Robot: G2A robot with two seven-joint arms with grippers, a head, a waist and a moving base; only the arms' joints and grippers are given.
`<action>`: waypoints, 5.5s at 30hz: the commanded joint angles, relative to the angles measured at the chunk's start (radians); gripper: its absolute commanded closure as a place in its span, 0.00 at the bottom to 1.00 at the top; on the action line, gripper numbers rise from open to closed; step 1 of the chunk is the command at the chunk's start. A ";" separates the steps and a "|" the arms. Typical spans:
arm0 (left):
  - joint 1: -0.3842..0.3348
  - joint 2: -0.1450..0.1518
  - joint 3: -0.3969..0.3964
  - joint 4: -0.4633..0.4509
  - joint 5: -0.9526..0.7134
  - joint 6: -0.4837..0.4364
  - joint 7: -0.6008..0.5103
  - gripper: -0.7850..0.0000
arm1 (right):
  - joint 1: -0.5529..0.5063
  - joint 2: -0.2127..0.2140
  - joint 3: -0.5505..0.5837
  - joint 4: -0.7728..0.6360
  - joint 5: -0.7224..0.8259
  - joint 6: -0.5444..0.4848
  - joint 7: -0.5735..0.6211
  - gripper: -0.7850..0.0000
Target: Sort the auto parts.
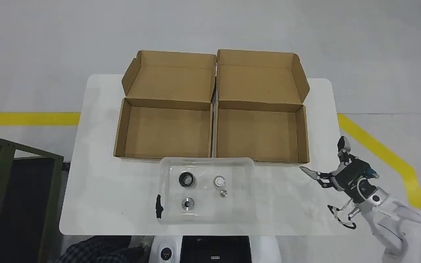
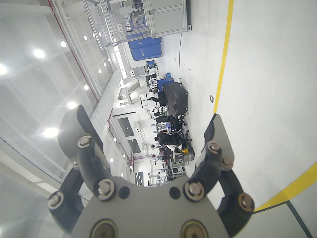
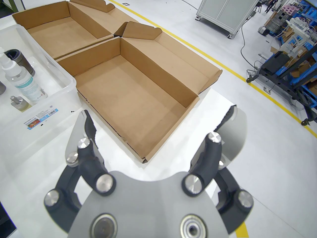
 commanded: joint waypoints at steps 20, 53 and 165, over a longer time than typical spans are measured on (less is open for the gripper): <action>0.000 0.000 0.000 0.000 0.000 0.000 0.000 0.00 | 0.029 0.005 -0.065 -0.031 0.000 -0.037 0.047 0.00; 0.000 0.000 0.000 0.000 0.000 0.000 0.000 0.00 | 0.277 0.014 -0.634 -0.067 -0.050 -0.161 0.287 0.00; 0.000 0.000 0.000 0.000 0.000 0.000 0.000 0.00 | 0.506 0.068 -0.615 0.002 0.453 -0.146 0.204 1.00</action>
